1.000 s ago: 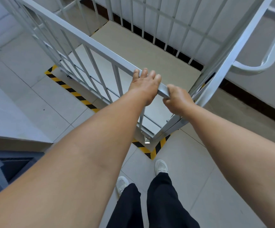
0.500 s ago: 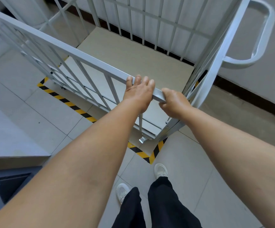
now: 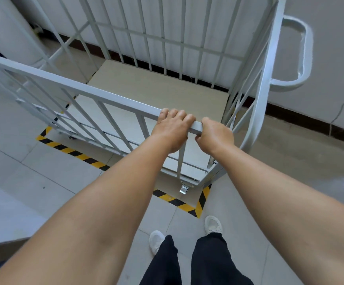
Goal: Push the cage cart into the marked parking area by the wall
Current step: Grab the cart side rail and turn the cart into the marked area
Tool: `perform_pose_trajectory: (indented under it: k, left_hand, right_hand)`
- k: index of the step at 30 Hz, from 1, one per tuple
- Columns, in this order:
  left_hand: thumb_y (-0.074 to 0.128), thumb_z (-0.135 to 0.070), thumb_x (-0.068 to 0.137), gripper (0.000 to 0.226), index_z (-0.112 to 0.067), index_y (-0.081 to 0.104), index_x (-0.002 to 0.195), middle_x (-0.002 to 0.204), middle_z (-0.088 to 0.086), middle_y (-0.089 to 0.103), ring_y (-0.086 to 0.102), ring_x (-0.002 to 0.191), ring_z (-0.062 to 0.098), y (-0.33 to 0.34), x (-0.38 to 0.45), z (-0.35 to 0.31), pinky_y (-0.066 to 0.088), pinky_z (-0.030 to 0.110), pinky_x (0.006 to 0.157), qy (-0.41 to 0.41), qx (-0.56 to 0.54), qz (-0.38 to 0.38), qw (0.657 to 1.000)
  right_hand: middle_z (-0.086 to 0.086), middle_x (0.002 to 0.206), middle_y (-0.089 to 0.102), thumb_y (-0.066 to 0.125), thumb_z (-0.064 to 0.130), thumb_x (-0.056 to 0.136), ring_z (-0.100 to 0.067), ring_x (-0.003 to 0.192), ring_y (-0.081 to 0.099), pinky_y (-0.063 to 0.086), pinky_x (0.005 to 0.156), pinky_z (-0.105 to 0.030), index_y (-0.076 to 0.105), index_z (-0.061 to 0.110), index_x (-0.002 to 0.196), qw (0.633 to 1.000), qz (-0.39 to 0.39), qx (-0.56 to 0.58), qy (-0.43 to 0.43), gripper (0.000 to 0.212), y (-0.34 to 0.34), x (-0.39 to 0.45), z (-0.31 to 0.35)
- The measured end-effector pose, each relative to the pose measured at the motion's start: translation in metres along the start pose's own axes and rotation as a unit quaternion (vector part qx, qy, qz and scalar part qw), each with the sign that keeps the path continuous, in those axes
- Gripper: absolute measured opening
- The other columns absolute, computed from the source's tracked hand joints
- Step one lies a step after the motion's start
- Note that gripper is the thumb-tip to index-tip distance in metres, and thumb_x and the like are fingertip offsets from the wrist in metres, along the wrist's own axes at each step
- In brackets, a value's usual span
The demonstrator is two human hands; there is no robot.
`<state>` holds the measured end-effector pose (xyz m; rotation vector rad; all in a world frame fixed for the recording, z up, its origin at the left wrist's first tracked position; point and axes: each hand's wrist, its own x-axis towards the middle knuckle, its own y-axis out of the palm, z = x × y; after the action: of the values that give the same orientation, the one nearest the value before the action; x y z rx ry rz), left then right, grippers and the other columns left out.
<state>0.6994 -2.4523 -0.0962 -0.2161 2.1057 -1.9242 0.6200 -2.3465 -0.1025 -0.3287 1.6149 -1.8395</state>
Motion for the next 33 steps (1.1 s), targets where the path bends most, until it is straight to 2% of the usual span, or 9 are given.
perform_pose_trajectory:
  k: [6, 9, 13, 17, 21, 27, 33]
  left_hand:
    - [0.048, -0.028, 0.095, 0.037, -0.021, 0.040, 0.130, 0.126, 0.005, 0.048, 0.038, 0.122, 0.029, -0.004, 0.008, 0.015, 0.015, 0.041, 0.110, 0.026, 0.012, 0.020, 0.999]
    - [0.045, -0.032, 0.097, 0.032, -0.019, 0.043, 0.126, 0.122, 0.005, 0.051, 0.042, 0.119, 0.029, -0.007, 0.014, 0.022, 0.017, 0.043, 0.110, 0.038, 0.020, 0.036, 0.998]
    - [0.043, -0.036, 0.098, 0.032, -0.018, 0.043, 0.125, 0.120, 0.005, 0.051, 0.043, 0.116, 0.028, -0.008, 0.017, 0.030, 0.023, 0.041, 0.105, 0.055, 0.030, 0.050, 0.997]
    - [0.040, -0.034, 0.099, 0.029, -0.018, 0.042, 0.123, 0.118, 0.004, 0.049, 0.042, 0.112, 0.027, 0.001, 0.020, 0.031, 0.024, 0.038, 0.100, 0.056, 0.029, 0.021, 0.998]
    - [0.041, -0.032, 0.099, 0.026, -0.019, 0.042, 0.121, 0.117, 0.003, 0.049, 0.042, 0.110, 0.026, 0.004, 0.022, 0.031, 0.025, 0.039, 0.099, 0.071, 0.018, 0.008, 0.997]
    - [0.043, -0.029, 0.098, 0.021, -0.019, 0.042, 0.117, 0.115, 0.004, 0.050, 0.043, 0.108, 0.027, 0.003, 0.025, 0.032, 0.028, 0.038, 0.095, 0.086, 0.015, -0.006, 0.996]
    - [0.045, -0.024, 0.097, 0.018, -0.019, 0.042, 0.114, 0.112, 0.004, 0.050, 0.043, 0.107, 0.027, 0.003, 0.025, 0.032, 0.027, 0.039, 0.092, 0.091, 0.005, -0.006, 0.996]
  right_hand:
    - [-0.007, 0.106, 0.064, 0.055, 0.021, 0.091, -0.030, 0.103, 0.059, 0.035, 0.078, -0.037, 0.051, 0.017, 0.103, 1.000, -0.008, -0.013, 0.016, 0.013, -0.003, 0.003, 0.015]
    - [-0.005, 0.103, 0.065, 0.055, 0.027, 0.091, -0.029, 0.101, 0.060, 0.035, 0.081, -0.037, 0.053, 0.019, 0.102, 1.000, 0.000, -0.009, 0.017, 0.013, -0.002, 0.009, 0.020]
    - [-0.002, 0.093, 0.066, 0.057, 0.037, 0.090, -0.027, 0.093, 0.061, 0.029, 0.077, -0.037, 0.052, 0.024, 0.089, 0.999, 0.002, -0.017, 0.043, 0.014, 0.001, 0.015, 0.020]
    - [0.001, 0.085, 0.062, 0.058, 0.030, 0.091, -0.025, 0.085, 0.057, 0.025, 0.077, -0.038, 0.052, 0.025, 0.085, 0.997, 0.003, -0.037, 0.064, 0.010, 0.005, 0.020, 0.019]
    - [0.002, 0.084, 0.062, 0.056, 0.030, 0.092, -0.024, 0.085, 0.059, 0.031, 0.082, -0.039, 0.055, 0.025, 0.087, 0.996, -0.002, -0.050, 0.075, 0.007, 0.006, 0.022, 0.018]
    - [0.003, 0.080, 0.062, 0.050, 0.020, 0.090, -0.023, 0.078, 0.056, 0.031, 0.080, -0.038, 0.055, 0.025, 0.084, 0.994, -0.015, -0.066, 0.090, 0.010, 0.005, 0.024, 0.019]
    - [0.003, 0.080, 0.060, 0.052, 0.019, 0.088, -0.024, 0.083, 0.058, 0.034, 0.083, -0.040, 0.053, 0.027, 0.080, 0.992, -0.020, -0.074, 0.095, 0.012, 0.006, 0.025, 0.019]
